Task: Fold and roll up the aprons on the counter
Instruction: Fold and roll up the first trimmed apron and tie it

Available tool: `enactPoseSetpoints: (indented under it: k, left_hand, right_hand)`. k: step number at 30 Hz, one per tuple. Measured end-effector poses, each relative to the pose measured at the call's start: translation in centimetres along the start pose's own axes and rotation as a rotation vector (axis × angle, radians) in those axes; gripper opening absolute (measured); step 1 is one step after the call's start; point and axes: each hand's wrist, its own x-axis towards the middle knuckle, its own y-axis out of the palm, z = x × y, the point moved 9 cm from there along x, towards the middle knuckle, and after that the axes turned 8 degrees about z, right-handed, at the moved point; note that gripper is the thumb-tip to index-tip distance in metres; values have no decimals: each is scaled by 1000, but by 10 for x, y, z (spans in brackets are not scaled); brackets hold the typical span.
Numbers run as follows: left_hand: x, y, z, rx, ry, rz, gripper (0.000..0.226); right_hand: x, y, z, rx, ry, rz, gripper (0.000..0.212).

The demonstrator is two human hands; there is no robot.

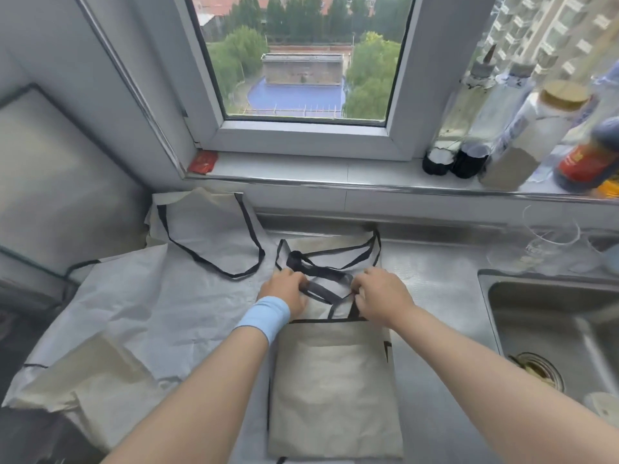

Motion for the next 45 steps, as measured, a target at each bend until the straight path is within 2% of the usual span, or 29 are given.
enactPoseSetpoints:
  k: [4, 6, 9, 12, 14, 16, 18, 20, 23, 25, 28, 30, 34, 38, 42, 45]
  left_hand:
    - [14, 17, -7, 90, 20, 165, 59]
    - [15, 29, -2, 127, 4, 226, 64]
    - [8, 35, 3, 134, -10, 275, 60]
    - [-4, 33, -1, 200, -5, 341, 51]
    - [-14, 39, -4, 241, 0, 454, 46]
    - [-26, 50, -3, 206, -32, 581, 44]
    - [-33, 53, -4, 180, -44, 627, 40]
    - [-25, 38, -8, 157, -16, 511, 31]
    - [-5, -2, -19, 78, 33, 147, 21]
    - [6, -12, -25, 16, 84, 30, 21]
    - [27, 5, -33, 174, 170, 130, 29]
    - [37, 16, -28, 299, 192, 188, 33]
    - [55, 17, -16, 289, 208, 103, 46]
    - [72, 8, -14, 309, 245, 7, 38]
    - [88, -11, -14, 276, 209, -42, 32]
    - [108, -29, -10, 201, 120, -52, 34]
  right_hand:
    - [16, 23, -18, 31, 40, 142, 49]
    - [16, 40, -18, -16, 30, 207, 47]
    - [10, 40, -15, -33, 45, 166, 31]
    - [-2, 38, -6, -57, 25, 217, 34]
    - [-14, 41, -4, -56, 23, 283, 35]
    - [-25, 43, -3, -28, 22, 328, 34]
    - [-30, 40, 0, -40, -2, 321, 33]
    - [-27, 26, 0, -28, 14, 235, 30]
    - [-11, 1, -6, 41, 52, 24, 23]
    - [2, -3, -6, 38, 30, -22, 23]
    - [25, 5, -4, -18, -47, 14, 27]
    - [38, 12, 0, -153, -85, 57, 26]
    - [61, 22, 6, -399, -94, 70, 21]
    - [78, 14, 14, -526, -195, -82, 21]
    - [105, -6, -1, -393, -95, -142, 24]
    - [116, -15, -15, -311, -19, -134, 18]
